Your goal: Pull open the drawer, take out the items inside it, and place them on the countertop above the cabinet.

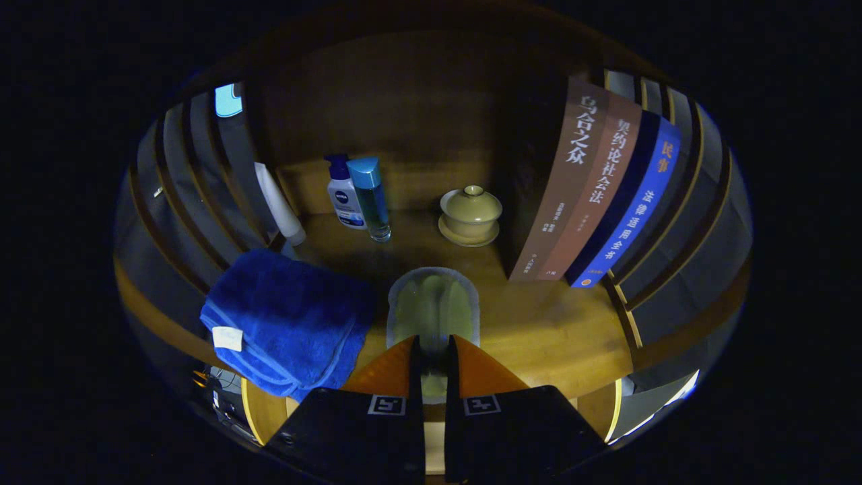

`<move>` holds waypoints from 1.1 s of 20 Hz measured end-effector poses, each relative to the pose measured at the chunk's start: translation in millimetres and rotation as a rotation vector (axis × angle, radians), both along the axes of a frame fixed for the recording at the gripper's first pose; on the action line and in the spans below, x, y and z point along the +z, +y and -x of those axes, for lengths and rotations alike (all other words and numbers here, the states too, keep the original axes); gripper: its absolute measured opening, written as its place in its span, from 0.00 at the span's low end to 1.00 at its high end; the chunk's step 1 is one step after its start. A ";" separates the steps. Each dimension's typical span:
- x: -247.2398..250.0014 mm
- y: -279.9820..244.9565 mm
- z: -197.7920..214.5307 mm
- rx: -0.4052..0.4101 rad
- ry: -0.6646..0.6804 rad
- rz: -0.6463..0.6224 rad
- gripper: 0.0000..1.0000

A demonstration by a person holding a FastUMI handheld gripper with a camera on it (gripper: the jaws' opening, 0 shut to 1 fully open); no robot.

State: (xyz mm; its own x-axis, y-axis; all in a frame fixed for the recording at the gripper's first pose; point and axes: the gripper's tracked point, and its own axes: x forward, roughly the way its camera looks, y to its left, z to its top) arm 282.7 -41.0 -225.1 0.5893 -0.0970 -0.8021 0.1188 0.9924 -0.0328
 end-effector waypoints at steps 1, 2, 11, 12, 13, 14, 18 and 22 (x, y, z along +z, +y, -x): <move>-3.9 -0.5 -3.7 0.003 0.013 0.002 0.16; -8.7 0.6 -5.8 0.006 0.026 0.006 0.17; -3.9 -2.6 -13.3 -0.021 -0.017 -0.046 0.70; -2.0 -4.2 -10.7 -0.025 -0.017 -0.041 0.81; -1.7 -4.8 -7.7 -0.026 -0.019 -0.041 0.89; -2.9 -3.4 -4.6 -0.022 -0.018 -0.042 0.98; 8.9 2.5 15.9 -0.022 -0.048 -0.054 1.00; 30.6 15.2 50.5 -0.010 -0.138 -0.060 1.00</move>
State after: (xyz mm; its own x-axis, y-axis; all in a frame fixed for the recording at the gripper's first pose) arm 232.3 -25.8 -194.5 0.6936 -0.0574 -0.7180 0.1276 0.9908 0.0440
